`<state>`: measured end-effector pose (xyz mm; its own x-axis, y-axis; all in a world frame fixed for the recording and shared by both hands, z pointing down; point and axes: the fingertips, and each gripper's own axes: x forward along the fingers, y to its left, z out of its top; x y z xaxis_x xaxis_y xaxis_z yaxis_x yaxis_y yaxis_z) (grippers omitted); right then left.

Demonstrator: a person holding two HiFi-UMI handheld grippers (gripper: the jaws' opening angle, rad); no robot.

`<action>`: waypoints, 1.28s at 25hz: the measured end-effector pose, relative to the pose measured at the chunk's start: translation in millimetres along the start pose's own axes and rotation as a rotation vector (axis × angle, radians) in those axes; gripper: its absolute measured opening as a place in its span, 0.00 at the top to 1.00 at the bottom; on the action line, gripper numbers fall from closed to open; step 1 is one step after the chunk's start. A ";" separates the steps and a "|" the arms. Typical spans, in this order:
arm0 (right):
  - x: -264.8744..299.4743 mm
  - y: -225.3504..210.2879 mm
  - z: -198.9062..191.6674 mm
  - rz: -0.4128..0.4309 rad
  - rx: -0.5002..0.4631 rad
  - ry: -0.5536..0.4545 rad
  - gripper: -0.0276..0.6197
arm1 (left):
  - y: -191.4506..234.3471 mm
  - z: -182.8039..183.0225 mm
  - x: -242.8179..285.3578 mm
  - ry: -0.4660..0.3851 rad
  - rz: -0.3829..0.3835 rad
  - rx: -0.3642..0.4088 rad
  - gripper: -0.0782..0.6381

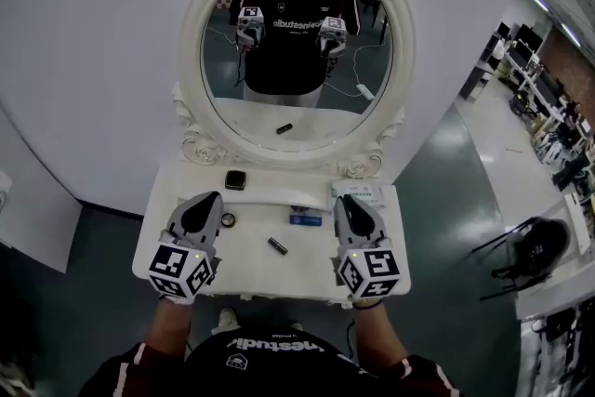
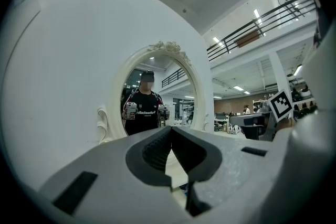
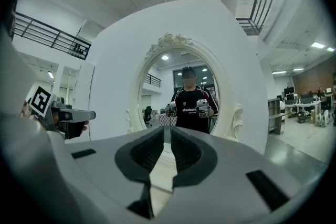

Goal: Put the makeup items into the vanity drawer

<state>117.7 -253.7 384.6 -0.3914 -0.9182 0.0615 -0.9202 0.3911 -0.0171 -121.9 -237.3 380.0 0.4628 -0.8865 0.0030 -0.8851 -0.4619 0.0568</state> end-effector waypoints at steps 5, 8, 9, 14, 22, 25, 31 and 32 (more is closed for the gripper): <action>1.3 1.7 3.1 -0.002 -0.010 -0.008 0.92 | -0.6 1.6 -1.4 -0.003 0.002 -0.001 0.88; 1.6 0.9 4.2 -0.010 -0.014 -0.012 0.95 | -2.1 2.8 -1.0 -0.005 -0.002 0.002 0.88; 1.7 0.3 4.6 -0.013 -0.014 -0.013 0.95 | -2.4 3.2 -0.9 -0.006 -0.003 0.003 0.88; 2.7 1.9 6.4 -0.016 -0.013 -0.021 0.95 | 0.3 -0.3 -0.9 0.002 -0.001 -0.004 0.88; 2.6 2.8 5.8 -0.025 -0.019 -0.020 0.95 | 2.8 -3.4 -1.5 0.010 0.000 -0.012 0.88; 1.4 -0.1 4.8 -0.034 -0.020 -0.018 0.95 | 1.7 -0.9 -1.2 0.003 -0.005 -0.009 0.88; -0.2 -5.3 2.2 -0.049 -0.017 -0.014 0.95 | 0.2 -3.4 2.2 0.007 -0.012 -0.012 0.88; 0.0 -5.2 1.7 -0.049 -0.015 -0.013 0.95 | 0.7 -5.1 2.4 0.011 -0.011 -0.014 0.88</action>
<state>122.5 -255.9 382.9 -0.3464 -0.9368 0.0490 -0.9379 0.3469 0.0006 -121.2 -239.6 385.1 0.4730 -0.8810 0.0128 -0.8792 -0.4710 0.0713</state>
